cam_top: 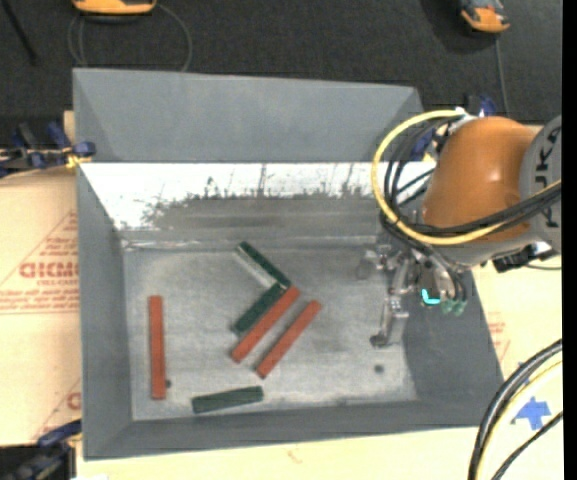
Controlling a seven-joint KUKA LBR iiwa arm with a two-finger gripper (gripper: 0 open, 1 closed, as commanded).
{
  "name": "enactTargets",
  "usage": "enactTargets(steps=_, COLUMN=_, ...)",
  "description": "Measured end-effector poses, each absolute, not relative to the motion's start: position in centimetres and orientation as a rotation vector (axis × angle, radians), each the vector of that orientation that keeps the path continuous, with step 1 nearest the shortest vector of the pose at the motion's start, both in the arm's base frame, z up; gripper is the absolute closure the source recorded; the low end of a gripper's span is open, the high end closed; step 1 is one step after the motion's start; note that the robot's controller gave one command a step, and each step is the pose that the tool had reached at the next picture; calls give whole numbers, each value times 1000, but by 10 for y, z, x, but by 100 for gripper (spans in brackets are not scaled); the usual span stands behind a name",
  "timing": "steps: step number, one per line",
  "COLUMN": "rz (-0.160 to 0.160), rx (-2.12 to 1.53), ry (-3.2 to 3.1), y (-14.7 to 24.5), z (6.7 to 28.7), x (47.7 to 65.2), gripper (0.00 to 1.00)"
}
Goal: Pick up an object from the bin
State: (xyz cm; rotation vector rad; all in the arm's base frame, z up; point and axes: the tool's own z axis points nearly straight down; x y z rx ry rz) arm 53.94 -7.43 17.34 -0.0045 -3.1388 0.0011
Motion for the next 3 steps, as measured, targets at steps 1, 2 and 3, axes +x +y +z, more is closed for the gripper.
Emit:
enactTargets(steps=1, rz=3, rx=-1, ry=-3146, y=-74, z=177, x=541, gripper=0)
enactTargets(steps=2, rz=6, rx=171, ry=-3147, y=-58, z=150, x=546, gripper=0)
enactTargets(steps=3, rz=0, rx=287, ry=-3132, y=-8, z=122, x=562, gripper=0)
